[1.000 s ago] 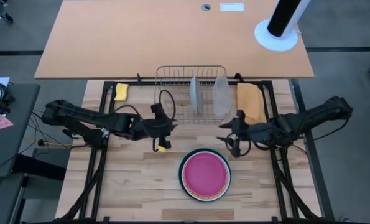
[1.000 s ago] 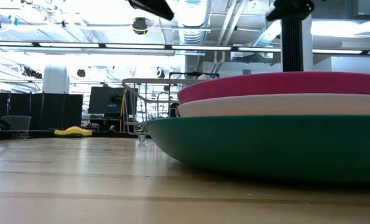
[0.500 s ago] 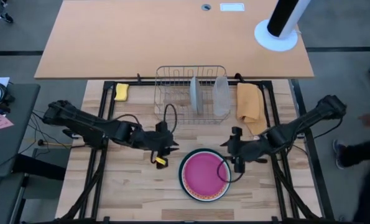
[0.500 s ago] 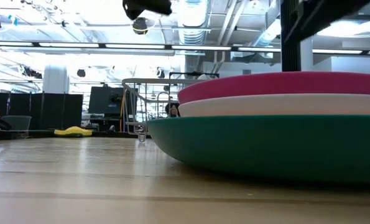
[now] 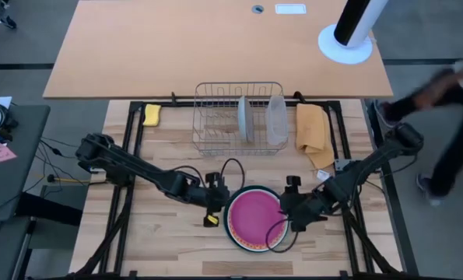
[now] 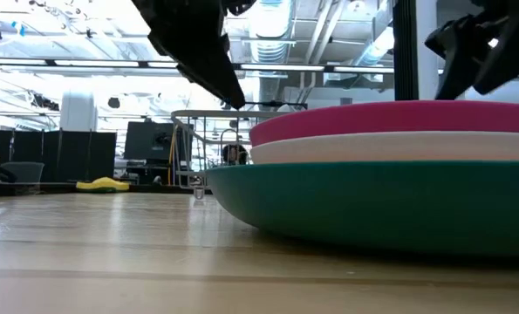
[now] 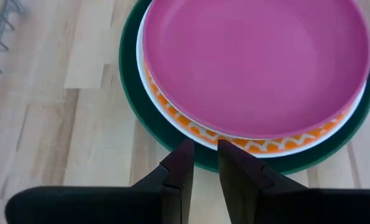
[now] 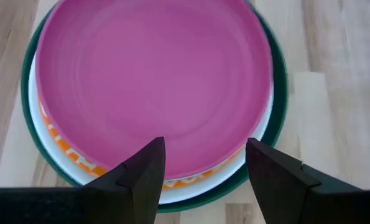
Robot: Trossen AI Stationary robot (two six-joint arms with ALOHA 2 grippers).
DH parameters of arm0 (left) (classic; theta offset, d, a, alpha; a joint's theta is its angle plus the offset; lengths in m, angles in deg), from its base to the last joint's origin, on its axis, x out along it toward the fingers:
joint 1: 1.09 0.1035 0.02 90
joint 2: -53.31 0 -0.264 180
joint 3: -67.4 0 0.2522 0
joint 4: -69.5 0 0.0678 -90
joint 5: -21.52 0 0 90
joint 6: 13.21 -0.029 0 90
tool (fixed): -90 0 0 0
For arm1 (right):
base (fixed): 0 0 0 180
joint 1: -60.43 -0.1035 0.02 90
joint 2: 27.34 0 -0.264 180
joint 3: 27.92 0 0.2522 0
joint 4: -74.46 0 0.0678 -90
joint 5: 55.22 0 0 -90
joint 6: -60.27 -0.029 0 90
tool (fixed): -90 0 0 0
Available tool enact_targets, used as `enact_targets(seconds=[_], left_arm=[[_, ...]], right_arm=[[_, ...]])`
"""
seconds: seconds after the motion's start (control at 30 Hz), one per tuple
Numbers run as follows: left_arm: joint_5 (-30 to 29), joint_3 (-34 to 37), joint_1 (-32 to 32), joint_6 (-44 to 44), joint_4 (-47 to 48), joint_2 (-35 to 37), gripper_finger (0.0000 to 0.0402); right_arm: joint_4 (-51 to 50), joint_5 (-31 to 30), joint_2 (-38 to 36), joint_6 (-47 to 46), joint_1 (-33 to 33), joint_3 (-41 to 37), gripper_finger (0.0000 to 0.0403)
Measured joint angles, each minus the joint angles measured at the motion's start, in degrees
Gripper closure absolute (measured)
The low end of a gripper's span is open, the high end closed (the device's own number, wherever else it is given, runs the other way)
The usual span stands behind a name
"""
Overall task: Sort dishes
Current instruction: Put the pink plate into the dish rack
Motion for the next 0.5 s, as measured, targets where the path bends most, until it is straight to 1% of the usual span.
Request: enact_targets(seconds=[0.13, 0.3, 0.5], left_arm=[[0.9, 0.0, -0.1, 3.3, -2.5, 0.1, 0.0334], [1.0, 0.0, -1.7, 7.5, -6.8, 0.0, 0.0334], [0.9, 0.0, -4.5, 8.3, -10.6, -4.0, 0.0334]], right_arm=[[-0.1, 0.0, 1.0, -3.5, -1.0, 0.0, 0.0182], [-0.2, 0.0, 1.0, -11.6, -2.9, 0.0, 0.0182], [-0.1, -0.3, 1.5, -22.0, -7.0, 0.0, 0.0182]])
